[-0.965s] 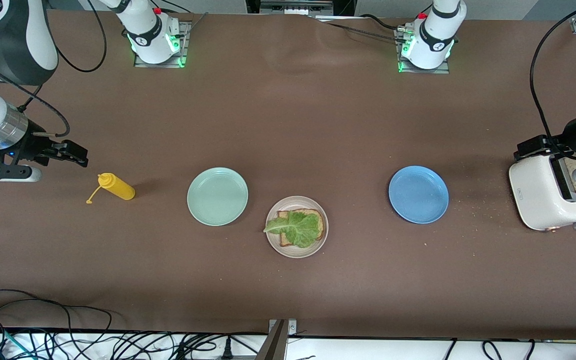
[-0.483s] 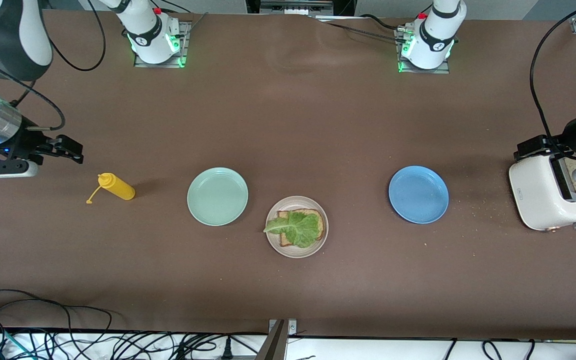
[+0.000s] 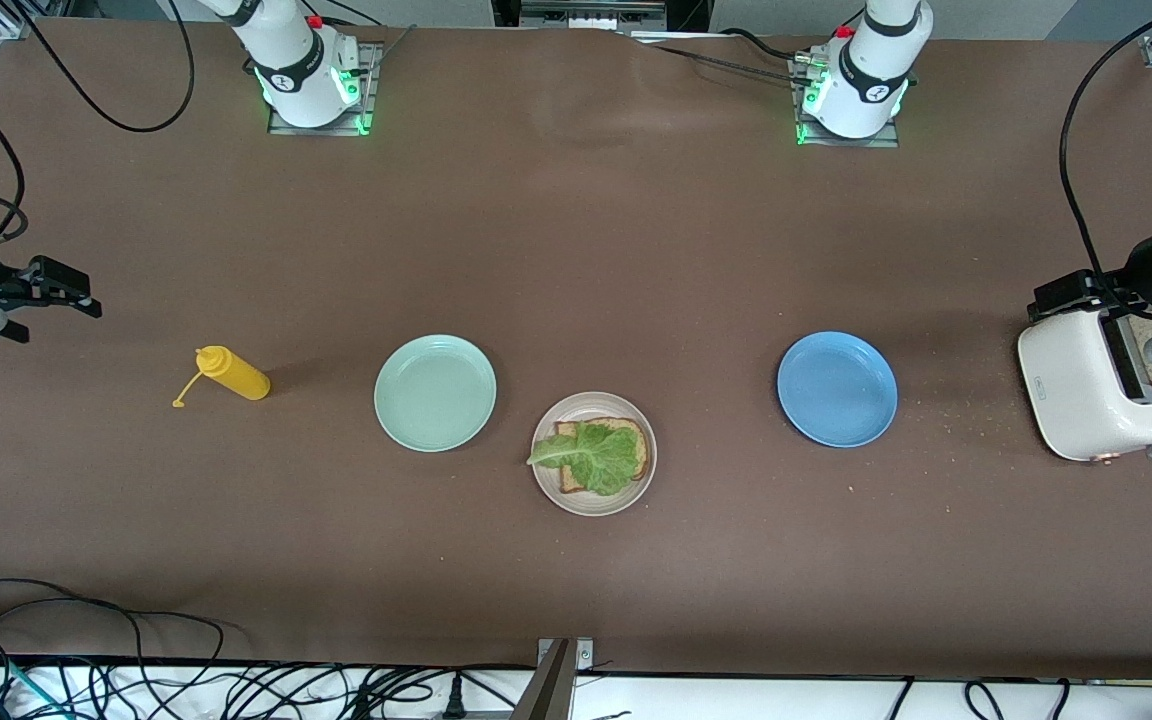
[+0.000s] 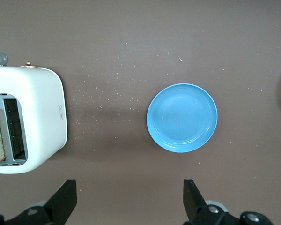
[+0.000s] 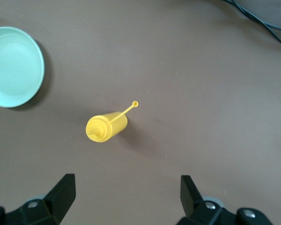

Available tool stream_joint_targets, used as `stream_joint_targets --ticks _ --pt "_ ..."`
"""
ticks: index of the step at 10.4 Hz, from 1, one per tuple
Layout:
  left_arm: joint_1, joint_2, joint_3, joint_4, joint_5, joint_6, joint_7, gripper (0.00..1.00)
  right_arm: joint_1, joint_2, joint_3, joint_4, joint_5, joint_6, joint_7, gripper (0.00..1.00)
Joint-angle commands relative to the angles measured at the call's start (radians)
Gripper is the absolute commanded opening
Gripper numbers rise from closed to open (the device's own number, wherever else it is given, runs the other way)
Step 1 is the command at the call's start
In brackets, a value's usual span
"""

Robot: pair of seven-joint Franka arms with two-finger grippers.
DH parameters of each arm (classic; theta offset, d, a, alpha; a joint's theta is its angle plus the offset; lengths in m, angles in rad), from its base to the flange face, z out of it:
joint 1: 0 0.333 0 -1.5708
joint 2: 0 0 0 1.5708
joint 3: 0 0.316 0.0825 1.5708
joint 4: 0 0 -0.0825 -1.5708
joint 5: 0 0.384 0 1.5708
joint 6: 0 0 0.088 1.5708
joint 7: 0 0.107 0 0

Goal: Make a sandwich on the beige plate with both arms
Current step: 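Reach the open right gripper to the yellow mustard bottle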

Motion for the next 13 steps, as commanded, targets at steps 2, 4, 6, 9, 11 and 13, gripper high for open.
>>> stream_joint_targets --ticks 2,4,6,9,11,13 --pt "-0.001 -0.006 -0.006 -0.002 0.032 0.003 -0.006 1.0 -0.059 0.027 -0.011 -0.147 0.278 0.125 -0.49 1.0" --pt "-0.001 -0.006 -0.006 -0.002 0.032 0.003 -0.006 1.0 -0.114 0.12 -0.011 -0.174 0.487 0.126 -0.842 1.0" --pt "-0.001 -0.006 -0.006 -0.002 0.032 0.003 -0.006 1.0 -0.139 0.197 -0.011 -0.174 0.612 0.118 -1.113 1.0" --pt "-0.001 -0.006 -0.006 -0.002 0.032 0.003 -0.006 1.0 -0.145 0.27 -0.006 -0.177 0.713 0.112 -1.296 1.0" --pt "-0.001 -0.006 -0.006 -0.002 0.032 0.003 -0.006 1.0 -0.141 0.332 0.003 -0.177 0.793 0.075 -1.399 1.0" --pt "-0.001 -0.006 -0.006 -0.002 0.032 0.003 -0.006 1.0 -0.136 0.384 0.003 -0.175 0.853 0.054 -1.489 1.0"
